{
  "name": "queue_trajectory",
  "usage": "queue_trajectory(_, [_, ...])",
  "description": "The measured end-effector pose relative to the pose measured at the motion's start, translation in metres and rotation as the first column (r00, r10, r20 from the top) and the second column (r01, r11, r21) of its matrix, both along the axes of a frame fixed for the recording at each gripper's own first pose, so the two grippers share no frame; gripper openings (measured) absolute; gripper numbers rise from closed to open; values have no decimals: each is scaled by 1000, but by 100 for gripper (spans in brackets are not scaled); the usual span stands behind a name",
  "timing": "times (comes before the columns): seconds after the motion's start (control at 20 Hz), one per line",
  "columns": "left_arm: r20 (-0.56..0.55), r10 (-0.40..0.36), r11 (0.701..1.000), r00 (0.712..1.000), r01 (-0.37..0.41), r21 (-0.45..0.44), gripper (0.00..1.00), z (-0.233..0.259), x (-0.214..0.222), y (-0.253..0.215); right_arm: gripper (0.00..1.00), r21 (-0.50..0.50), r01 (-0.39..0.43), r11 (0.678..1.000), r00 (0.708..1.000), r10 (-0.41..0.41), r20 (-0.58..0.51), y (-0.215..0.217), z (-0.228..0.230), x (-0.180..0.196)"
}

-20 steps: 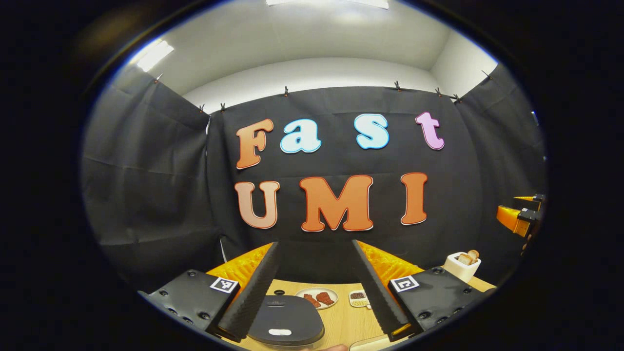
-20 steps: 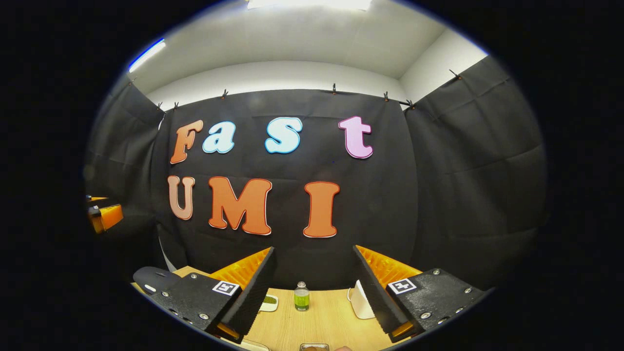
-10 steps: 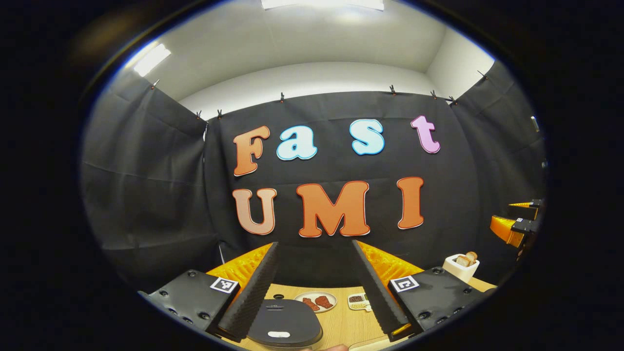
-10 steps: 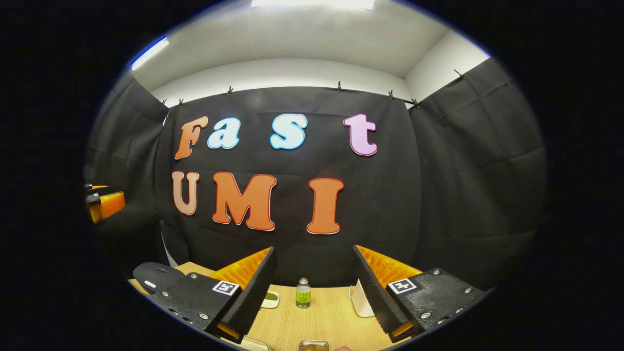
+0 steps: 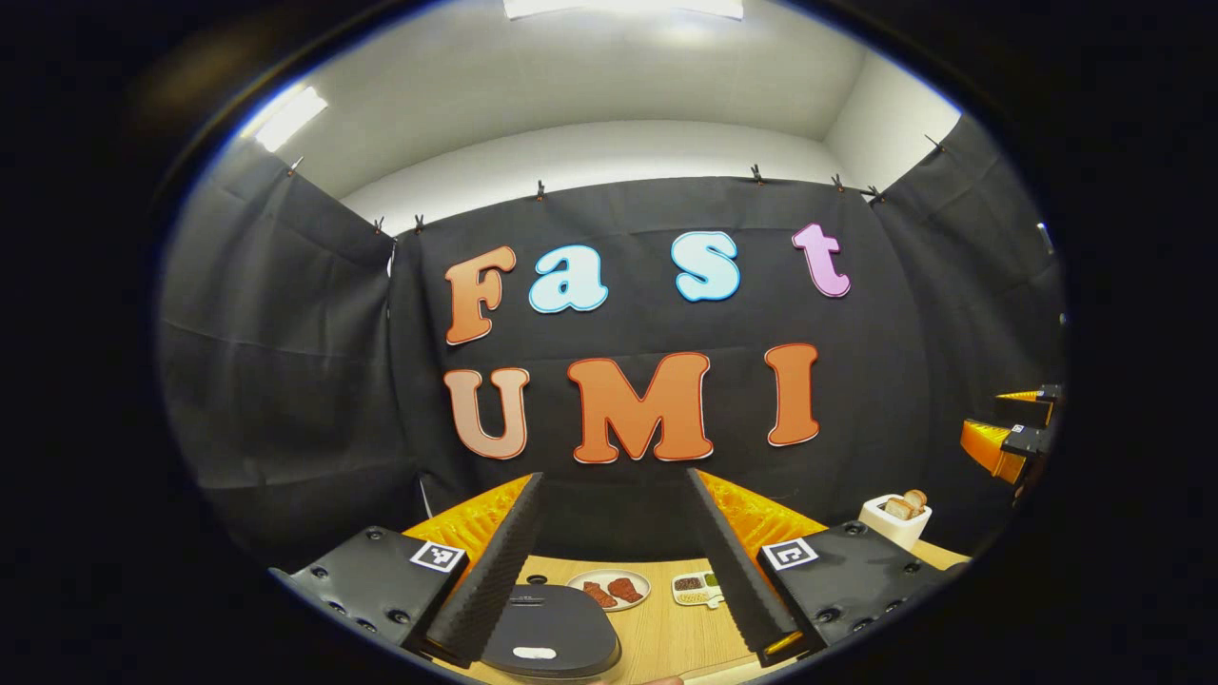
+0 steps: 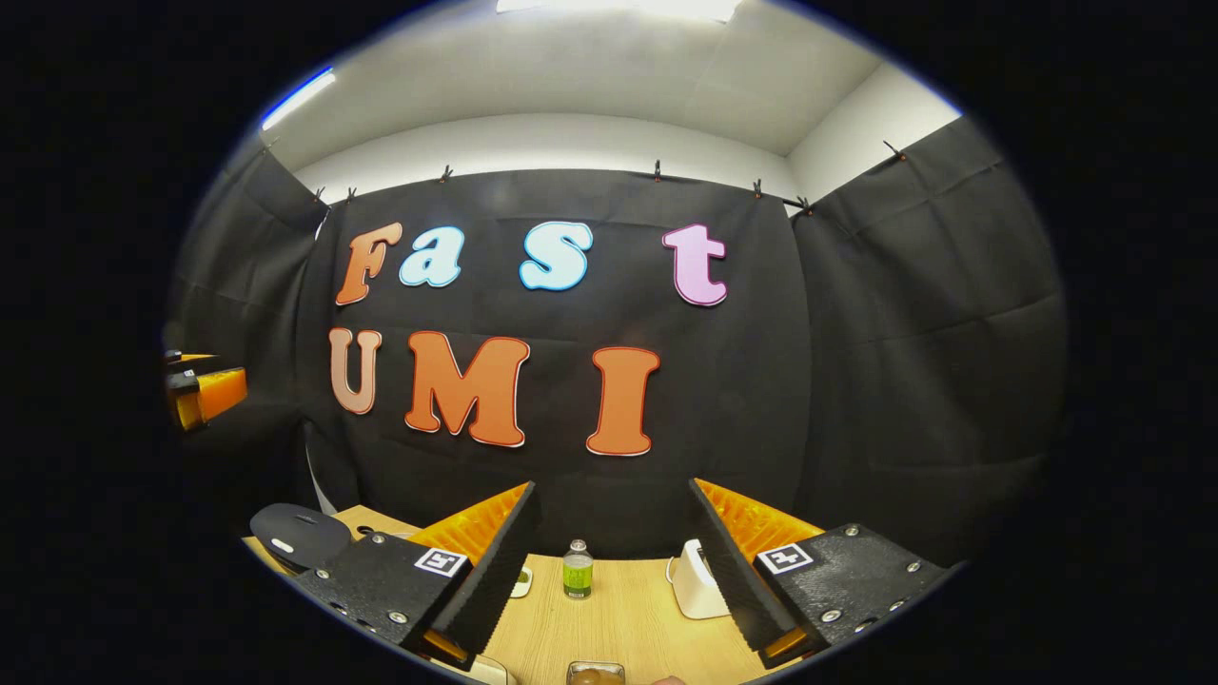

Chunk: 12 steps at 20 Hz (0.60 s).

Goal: Close the left gripper, press the button to open the rice cooker; take a wooden spoon from the chopstick holder with the right hand, scoop a spoonful of rice and pour it into the rice cooker, then put the wooden spoon back into the chopstick holder.

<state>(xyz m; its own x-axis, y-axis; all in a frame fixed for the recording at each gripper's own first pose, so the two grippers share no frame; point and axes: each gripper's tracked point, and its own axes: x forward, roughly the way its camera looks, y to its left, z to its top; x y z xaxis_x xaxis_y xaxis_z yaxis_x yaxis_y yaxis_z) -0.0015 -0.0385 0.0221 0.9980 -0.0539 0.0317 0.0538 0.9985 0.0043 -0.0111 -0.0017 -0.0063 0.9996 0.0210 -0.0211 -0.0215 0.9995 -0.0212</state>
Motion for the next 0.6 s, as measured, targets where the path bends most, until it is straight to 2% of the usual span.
queue_trajectory(0.1, [-9, 0, 1000, 1000, 0, -2, 100, -3, 2, 2, 98, -3, 2, 1000, 1000, -2, 2, 0, -1, 1])
queue_trajectory(0.2, [-24, 11, 1000, 1000, -11, 0, 100, -8, 5, 7, 95, -7, 3, 1000, 1000, -3, -3, 1, -3, 2])
queue_trajectory(0.25, [-28, 16, 1000, 999, -16, 3, 98, -9, 7, 10, 95, -6, 4, 1000, 1000, -4, -9, 0, -6, 0])
queue_trajectory(0.35, [-39, 2, 1000, 999, -2, 2, 87, -11, 10, 10, 95, -3, 3, 1000, 1000, -3, -18, 0, -9, -1])
queue_trajectory(0.4, [-45, 3, 1000, 999, -3, 5, 68, -12, 11, 12, 98, 1, 0, 1000, 1000, 0, -21, 0, -11, -2])
queue_trajectory(0.45, [-45, 47, 999, 998, -46, 19, 50, -12, 14, 26, 98, 3, 1, 1000, 1000, -1, -25, 0, -13, -3])
queue_trajectory(0.5, [-61, 43, 999, 997, -42, 18, 31, -16, 18, 28, 95, 5, 2, 1000, 1000, -2, -30, -2, -14, -3])
queue_trajectory(0.55, [-83, 43, 999, 996, -42, 12, 13, -18, 19, 29, 98, 5, 7, 1000, 999, -7, -34, -4, -16, -4])
queue_trajectory(0.6, [-121, 67, 998, 990, -67, 2, 11, -29, 21, 36, 98, 4, 12, 1000, 999, -12, -38, -6, -17, -4])
